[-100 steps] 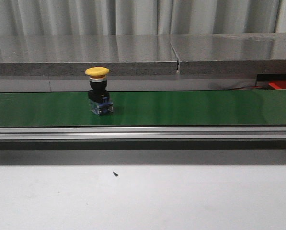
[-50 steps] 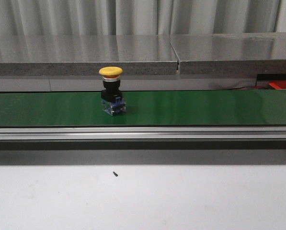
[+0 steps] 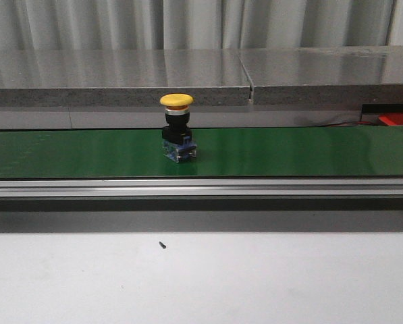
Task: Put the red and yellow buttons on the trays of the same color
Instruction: 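Lift the red button and lower it into the red tray, open, then lower the right gripper onto the yellow button on the belt and grasp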
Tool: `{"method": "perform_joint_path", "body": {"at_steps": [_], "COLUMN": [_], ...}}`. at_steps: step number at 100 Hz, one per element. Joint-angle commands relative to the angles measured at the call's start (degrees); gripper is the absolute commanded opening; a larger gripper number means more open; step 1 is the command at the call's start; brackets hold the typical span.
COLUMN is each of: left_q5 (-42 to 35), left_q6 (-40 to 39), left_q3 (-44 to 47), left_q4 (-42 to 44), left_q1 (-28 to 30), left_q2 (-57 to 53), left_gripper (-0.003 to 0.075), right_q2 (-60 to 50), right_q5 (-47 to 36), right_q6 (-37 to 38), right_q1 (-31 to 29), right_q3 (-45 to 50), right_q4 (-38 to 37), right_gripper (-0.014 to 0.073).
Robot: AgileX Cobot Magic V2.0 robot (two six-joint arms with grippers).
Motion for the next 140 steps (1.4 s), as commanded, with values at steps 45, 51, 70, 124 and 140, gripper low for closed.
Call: {"method": "perform_joint_path", "body": {"at_steps": [45, 51, 70, 124, 140], "left_q5": [-3.69, -3.69, -3.69, -3.69, -3.69], "left_q6": [0.07, 0.07, 0.07, 0.07, 0.07], "left_q3": [-1.30, -1.30, -1.30, -1.30, -1.30], "left_q4": [-0.88, -0.88, -0.88, -0.88, -0.88], "left_q1": [-0.47, -0.47, -0.47, -0.47, -0.47], "left_q2": [0.55, 0.55, 0.55, 0.55, 0.55], "left_gripper": [-0.0019, -0.0019, -0.0019, -0.0019, -0.0019], "right_q2": [-10.00, -11.66, -17.93, -39.45, -40.59], "right_q5": [-0.98, -0.92, -0.43, -11.13, -10.33], "right_q6": [-0.18, -0.18, -0.24, -3.98, -6.62], "right_q1": [-0.24, -0.24, -0.24, 5.49, 12.80], "right_q3": [-1.24, -1.24, 0.00, 22.19, 22.19], "right_q4": [-0.04, -0.14, -0.21, -0.21, -0.21], "right_gripper": [0.0494, 0.0494, 0.0494, 0.0485, 0.0485]}}
